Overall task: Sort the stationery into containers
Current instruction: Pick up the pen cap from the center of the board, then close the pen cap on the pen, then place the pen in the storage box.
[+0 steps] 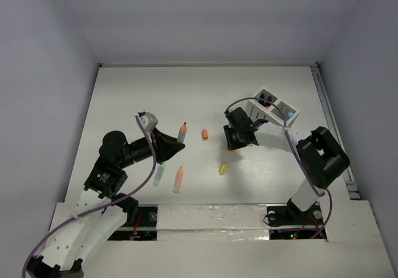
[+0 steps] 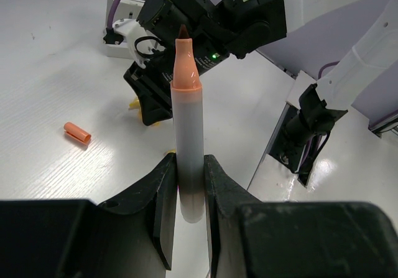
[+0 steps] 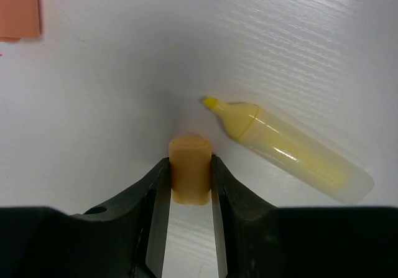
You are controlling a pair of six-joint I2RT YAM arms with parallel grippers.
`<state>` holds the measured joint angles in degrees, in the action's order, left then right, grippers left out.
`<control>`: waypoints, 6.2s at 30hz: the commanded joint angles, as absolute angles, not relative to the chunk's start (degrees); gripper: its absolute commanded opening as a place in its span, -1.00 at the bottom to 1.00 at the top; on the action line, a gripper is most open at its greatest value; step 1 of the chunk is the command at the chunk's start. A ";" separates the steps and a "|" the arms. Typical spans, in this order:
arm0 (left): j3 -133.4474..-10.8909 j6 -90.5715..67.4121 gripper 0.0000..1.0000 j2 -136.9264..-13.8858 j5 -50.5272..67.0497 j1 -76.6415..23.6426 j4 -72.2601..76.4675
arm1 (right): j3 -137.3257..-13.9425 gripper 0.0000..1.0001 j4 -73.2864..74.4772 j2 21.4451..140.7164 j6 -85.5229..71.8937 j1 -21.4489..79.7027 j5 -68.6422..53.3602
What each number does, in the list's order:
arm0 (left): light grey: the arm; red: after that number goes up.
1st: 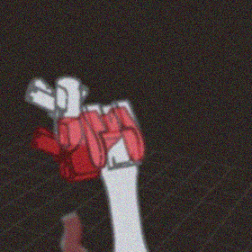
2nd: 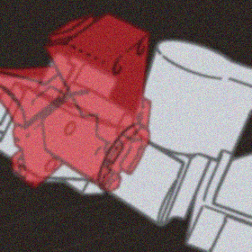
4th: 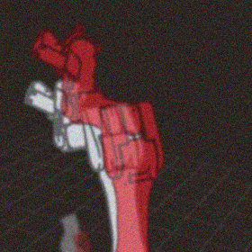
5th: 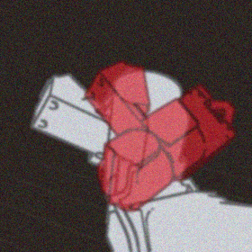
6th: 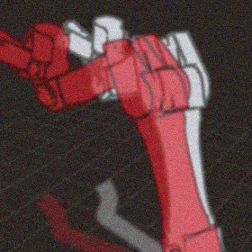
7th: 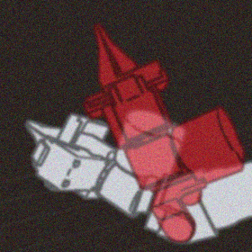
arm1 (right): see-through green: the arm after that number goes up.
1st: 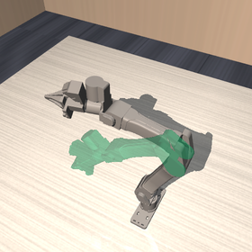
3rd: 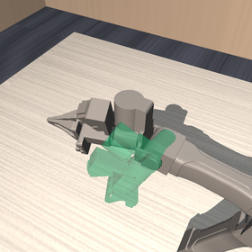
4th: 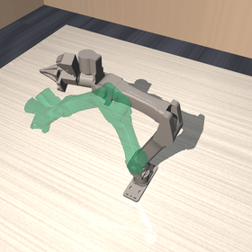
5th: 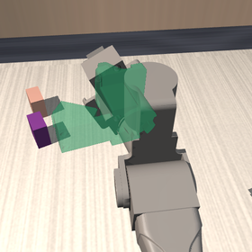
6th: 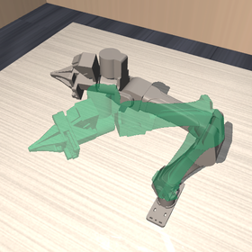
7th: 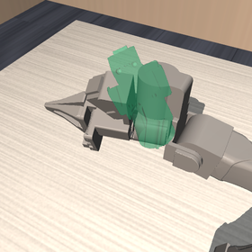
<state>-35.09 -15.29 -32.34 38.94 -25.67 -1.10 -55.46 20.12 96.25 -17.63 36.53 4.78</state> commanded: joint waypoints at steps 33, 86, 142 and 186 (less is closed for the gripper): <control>-35.51 -15.38 -1.00 -34.37 27.69 -25.84 -2.63 | -67.95 -0.75 -29.62 83.94 -35.77 51.67 2.28; -36.74 -15.91 -1.00 -29.00 18.37 -24.79 -5.36 | -62.75 -0.77 -32.70 87.27 -38.23 61.44 8.44; -45.53 -17.66 -1.00 -36.12 17.14 -24.79 3.52 | -47.19 -1.00 -26.90 82.10 -38.94 69.88 15.81; -37.53 -15.29 0.98 -26.02 19.07 -29.36 -6.24 | -45.62 -0.82 -15.12 72.16 -18.19 10.63 35.86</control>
<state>-37.82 -15.31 -26.13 19.46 -28.93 -7.66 -45.91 -13.85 73.32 -17.19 10.68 36.01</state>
